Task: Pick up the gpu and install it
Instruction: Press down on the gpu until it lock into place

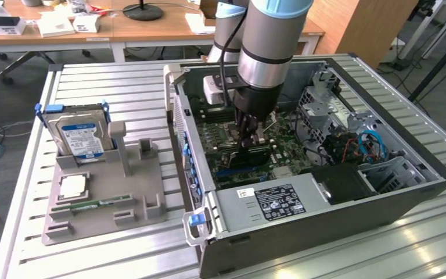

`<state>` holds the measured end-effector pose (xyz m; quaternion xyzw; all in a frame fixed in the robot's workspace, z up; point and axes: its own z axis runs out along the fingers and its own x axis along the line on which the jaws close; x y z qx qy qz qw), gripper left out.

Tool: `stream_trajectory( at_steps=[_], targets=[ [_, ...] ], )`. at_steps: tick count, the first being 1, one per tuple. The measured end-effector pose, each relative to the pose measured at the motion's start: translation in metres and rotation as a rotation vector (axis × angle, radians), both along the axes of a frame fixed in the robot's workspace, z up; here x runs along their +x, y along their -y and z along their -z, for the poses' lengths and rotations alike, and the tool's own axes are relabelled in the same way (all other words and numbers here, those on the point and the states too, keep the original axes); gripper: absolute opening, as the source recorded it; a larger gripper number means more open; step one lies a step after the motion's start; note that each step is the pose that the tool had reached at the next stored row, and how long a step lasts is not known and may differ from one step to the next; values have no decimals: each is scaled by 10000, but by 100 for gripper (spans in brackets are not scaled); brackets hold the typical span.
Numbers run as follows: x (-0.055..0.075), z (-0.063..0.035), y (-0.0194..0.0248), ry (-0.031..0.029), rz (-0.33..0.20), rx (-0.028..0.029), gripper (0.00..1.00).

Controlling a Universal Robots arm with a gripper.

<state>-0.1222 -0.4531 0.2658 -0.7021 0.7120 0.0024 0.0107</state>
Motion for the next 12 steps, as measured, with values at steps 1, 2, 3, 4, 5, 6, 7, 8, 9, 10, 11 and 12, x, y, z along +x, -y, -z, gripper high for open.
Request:
stream_trajectory(
  at_steps=[1,2,3,4,5,6,7,8,9,10,11,12],
  targets=[
    [0,0,0,0,0,1,10],
    [0,1,0,1,0,2,10],
    [-1,1,1,1,0,2,10],
    [-1,1,2,1,1,3,10],
    [-1,1,3,1,2,2,10],
    [-1,1,3,1,1,3,10],
    [-1,1,5,0,1,2,10],
    [-1,1,6,0,0,2,10],
    [-1,1,8,1,0,2,10],
    [-1,1,8,1,0,2,10],
    [-1,1,9,1,0,2,10],
    [-1,0,9,0,0,1,10]
  ],
)
